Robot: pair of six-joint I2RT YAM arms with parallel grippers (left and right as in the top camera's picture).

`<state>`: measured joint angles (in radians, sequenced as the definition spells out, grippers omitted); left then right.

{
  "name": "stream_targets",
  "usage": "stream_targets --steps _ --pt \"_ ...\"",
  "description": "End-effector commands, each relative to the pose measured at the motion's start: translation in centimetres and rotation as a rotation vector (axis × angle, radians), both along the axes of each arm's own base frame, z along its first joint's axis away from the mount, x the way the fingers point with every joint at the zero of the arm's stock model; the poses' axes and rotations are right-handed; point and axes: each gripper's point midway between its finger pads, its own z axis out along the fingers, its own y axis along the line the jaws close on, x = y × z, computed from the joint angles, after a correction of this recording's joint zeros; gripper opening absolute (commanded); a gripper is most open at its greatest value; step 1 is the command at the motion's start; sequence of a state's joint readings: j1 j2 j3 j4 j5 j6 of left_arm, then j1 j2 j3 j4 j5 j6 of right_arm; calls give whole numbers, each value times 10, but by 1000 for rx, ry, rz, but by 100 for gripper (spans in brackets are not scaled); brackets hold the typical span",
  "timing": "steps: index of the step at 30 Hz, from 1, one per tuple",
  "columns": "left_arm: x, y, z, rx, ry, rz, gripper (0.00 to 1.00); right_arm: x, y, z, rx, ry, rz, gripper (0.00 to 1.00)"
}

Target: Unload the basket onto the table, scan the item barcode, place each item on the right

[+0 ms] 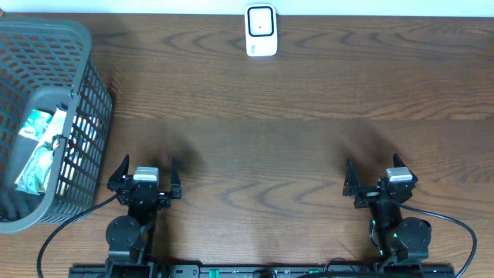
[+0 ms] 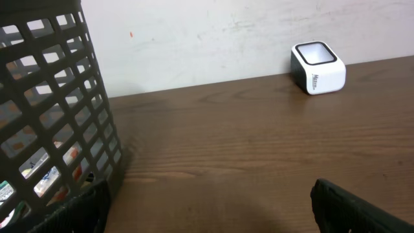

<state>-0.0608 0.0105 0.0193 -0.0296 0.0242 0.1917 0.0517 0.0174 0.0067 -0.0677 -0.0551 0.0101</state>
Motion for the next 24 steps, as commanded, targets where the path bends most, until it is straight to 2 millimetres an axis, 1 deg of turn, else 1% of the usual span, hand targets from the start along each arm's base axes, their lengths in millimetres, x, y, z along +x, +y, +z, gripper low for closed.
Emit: stream_targets --steps 1,24 --pt "-1 3 -17 20 54 13 97 0 3 -1 -4 0 12 99" --pt "-1 3 -17 27 53 13 98 0 3 -1 -4 0 12 99"
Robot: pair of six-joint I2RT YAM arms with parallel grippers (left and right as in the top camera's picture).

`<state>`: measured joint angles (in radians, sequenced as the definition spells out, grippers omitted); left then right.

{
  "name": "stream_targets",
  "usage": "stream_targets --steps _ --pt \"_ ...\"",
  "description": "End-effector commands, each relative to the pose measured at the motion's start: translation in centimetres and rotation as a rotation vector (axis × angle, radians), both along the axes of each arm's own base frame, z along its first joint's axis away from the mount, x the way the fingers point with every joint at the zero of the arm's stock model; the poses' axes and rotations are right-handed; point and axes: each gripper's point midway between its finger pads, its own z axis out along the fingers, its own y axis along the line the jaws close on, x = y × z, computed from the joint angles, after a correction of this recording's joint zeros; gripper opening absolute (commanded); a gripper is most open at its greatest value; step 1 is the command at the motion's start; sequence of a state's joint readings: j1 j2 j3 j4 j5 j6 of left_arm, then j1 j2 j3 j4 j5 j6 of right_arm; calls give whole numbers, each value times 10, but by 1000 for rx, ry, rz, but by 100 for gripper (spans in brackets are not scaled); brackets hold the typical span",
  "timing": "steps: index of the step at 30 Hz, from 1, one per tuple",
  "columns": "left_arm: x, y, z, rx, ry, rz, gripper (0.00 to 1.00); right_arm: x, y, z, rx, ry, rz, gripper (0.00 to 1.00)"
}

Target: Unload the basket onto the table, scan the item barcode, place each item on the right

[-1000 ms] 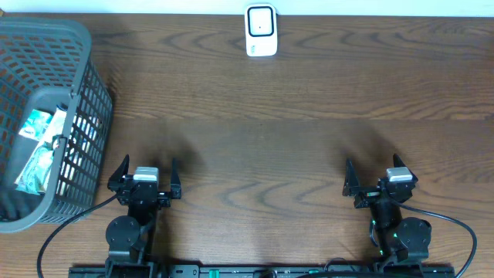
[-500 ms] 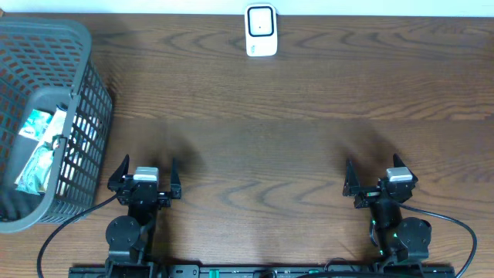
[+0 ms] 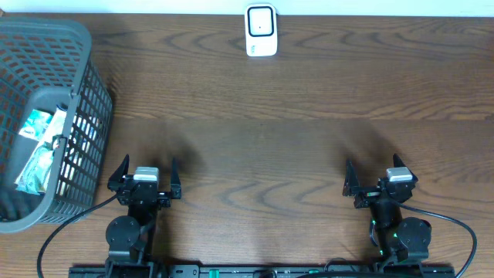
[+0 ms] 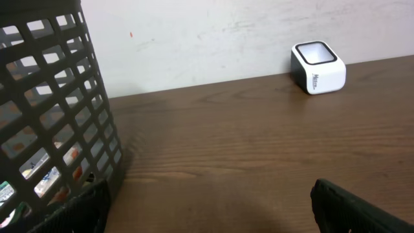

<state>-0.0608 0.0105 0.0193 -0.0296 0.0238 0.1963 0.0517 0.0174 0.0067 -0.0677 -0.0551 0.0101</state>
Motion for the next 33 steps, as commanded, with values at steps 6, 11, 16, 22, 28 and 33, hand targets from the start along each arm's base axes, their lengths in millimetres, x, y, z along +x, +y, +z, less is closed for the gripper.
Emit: stream_targets --steps 6,11,16,22,28,33 --pt "-1 2 -17 22 53 12 98 0 3 -1 -4 0 12 99" --pt "-1 2 -16 21 51 8 98 0 3 -1 -4 0 12 99" --pt "0 2 -13 2 37 10 98 0 3 -1 -4 0 12 99" --pt "0 2 12 -85 -32 18 98 0 3 -1 -4 0 12 99" --pt "-3 1 35 -149 -75 12 98 0 3 -1 -4 0 12 99" --pt "-5 -10 52 -162 -82 -49 98 0 3 -1 -4 0 12 99"
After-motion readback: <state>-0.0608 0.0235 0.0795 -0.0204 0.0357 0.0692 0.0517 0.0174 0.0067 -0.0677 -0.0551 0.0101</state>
